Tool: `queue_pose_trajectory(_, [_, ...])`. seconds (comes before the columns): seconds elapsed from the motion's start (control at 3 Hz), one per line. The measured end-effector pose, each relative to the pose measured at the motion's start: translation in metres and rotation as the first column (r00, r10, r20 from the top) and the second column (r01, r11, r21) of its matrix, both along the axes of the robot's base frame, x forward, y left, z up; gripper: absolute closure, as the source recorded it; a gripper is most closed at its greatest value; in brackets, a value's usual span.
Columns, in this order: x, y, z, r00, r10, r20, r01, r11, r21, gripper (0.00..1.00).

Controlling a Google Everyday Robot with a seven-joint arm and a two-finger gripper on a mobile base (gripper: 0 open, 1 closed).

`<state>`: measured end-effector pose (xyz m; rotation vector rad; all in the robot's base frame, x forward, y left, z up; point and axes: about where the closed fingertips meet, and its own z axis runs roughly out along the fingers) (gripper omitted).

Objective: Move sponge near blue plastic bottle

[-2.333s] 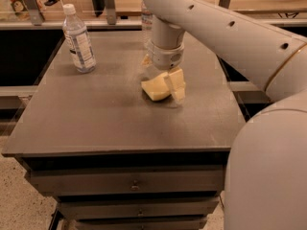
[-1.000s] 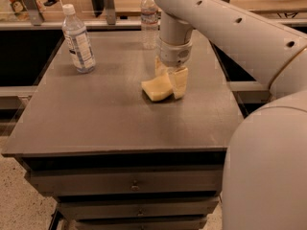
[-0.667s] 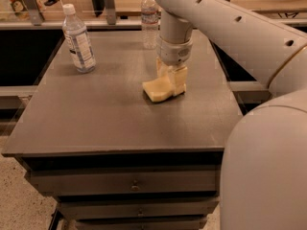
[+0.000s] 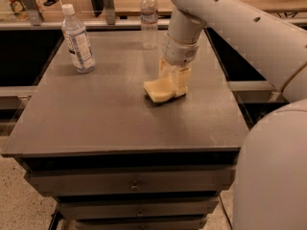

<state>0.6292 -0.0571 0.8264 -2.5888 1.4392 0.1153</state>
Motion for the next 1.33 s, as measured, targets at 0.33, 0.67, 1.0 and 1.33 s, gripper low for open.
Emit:
queue_pose_trajectory(0.33, [-0.007,0.003,0.013,0.9998,0.003,0.022,-0.004,0.999,0.041,1.00])
queue_pose_trajectory(0.67, [-0.017,0.012,0.020,0.9992,-0.022,0.034,0.017,0.990,0.137,1.00])
queue_pose_trajectory(1.0, [-0.014,0.026,0.021,0.9967,-0.077,0.024,0.069,0.965,0.253,1.00])
queue_pose_trajectory(1.33, [-0.007,0.041,0.022,0.9887,-0.146,0.033,0.128,0.938,0.323,1.00])
